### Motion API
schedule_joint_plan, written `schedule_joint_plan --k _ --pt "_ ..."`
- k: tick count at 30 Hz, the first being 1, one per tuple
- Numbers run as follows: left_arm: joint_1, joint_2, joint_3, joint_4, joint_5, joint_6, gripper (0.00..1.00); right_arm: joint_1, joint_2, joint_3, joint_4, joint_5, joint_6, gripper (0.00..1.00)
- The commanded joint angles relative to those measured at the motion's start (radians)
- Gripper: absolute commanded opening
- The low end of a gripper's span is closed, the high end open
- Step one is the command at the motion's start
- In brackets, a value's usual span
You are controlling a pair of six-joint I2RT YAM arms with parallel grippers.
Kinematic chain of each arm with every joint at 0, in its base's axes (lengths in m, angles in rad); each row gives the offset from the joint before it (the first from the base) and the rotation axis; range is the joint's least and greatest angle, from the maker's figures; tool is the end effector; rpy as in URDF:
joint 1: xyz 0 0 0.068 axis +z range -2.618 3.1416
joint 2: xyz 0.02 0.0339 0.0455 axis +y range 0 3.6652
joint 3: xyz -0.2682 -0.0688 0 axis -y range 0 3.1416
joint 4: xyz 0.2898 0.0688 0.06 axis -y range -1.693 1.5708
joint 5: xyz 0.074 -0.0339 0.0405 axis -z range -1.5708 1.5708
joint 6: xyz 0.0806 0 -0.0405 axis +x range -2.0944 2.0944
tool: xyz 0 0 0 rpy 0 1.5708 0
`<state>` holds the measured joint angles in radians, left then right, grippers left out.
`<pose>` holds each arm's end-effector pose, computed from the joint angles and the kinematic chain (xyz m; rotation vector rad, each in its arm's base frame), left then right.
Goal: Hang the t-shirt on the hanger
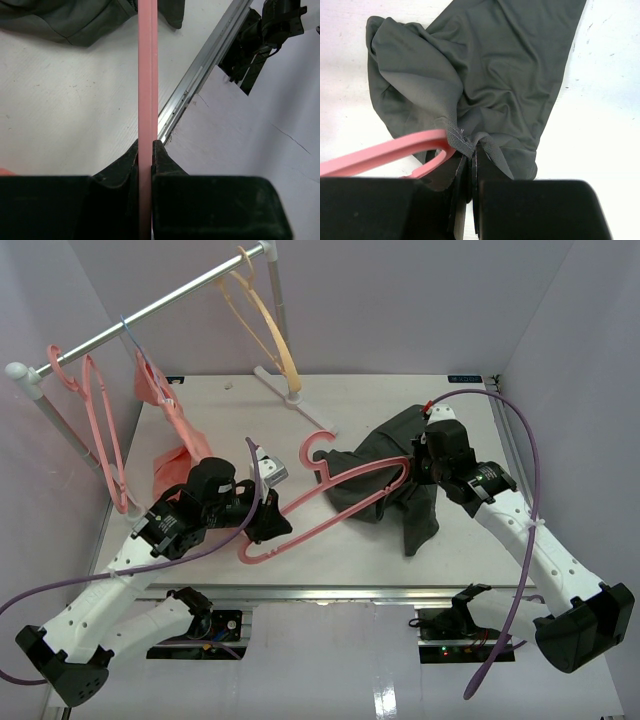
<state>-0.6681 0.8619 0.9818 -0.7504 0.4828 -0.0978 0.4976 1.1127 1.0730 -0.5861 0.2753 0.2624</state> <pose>0.1679 -0.1801 0.3256 0.9094 2.0947 -0.9477 0.2883 0.1317 0.3137 -0.1019 2.1703 0.1321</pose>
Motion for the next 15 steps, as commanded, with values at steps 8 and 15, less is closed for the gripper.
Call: schedule_joint_plan --k 8,15 --pt "-0.008 -0.027 -0.012 0.05 0.019 0.04 0.0 -0.007 -0.007 0.062 0.009 -0.031 -0.019 0.08" --pt "-0.013 -0.037 -0.07 0.185 -0.012 0.247 0.0 -0.005 0.035 0.171 -0.033 -0.112 -0.08 0.08"
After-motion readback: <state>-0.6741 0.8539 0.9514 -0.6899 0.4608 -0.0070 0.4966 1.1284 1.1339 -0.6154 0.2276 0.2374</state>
